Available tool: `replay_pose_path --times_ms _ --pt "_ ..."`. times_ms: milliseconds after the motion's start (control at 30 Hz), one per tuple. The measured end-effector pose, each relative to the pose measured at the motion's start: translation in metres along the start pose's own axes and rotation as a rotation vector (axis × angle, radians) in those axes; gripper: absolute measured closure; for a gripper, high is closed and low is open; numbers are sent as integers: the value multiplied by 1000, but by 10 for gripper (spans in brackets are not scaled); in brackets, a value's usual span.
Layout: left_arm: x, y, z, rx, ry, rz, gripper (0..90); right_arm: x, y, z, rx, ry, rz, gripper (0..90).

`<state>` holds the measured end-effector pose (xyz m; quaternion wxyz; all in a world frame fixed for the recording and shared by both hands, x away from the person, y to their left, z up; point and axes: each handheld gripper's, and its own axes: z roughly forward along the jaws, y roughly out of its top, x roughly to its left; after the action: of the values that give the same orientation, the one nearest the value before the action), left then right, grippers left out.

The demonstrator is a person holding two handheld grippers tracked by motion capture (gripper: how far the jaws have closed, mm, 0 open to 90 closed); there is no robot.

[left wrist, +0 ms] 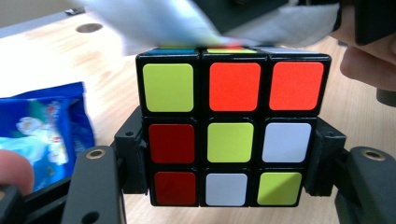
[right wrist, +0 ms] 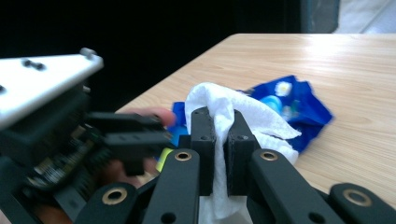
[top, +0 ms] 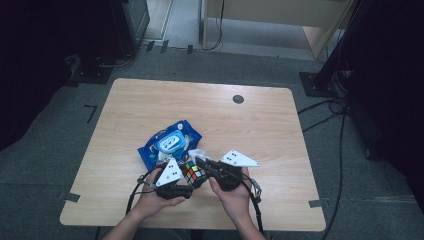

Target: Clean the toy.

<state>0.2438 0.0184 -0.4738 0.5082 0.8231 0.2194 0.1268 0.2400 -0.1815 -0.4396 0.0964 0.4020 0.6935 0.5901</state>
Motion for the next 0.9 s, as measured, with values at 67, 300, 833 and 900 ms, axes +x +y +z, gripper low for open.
replay_pose_path --times_ms 67,300,833,900 --pt "1 0 0 -4 -2 -9 341 7 0 2 -6 26 -10 857" --pt "19 -1 -10 -33 24 -71 342 16 3 -2 0 93 -60 855" --pt "36 -3 -22 -70 67 -109 342 -75 -12 -29 38 -280 32 842" --pt "36 -2 -23 -77 67 -110 341 -82 -14 -30 42 -323 47 812"
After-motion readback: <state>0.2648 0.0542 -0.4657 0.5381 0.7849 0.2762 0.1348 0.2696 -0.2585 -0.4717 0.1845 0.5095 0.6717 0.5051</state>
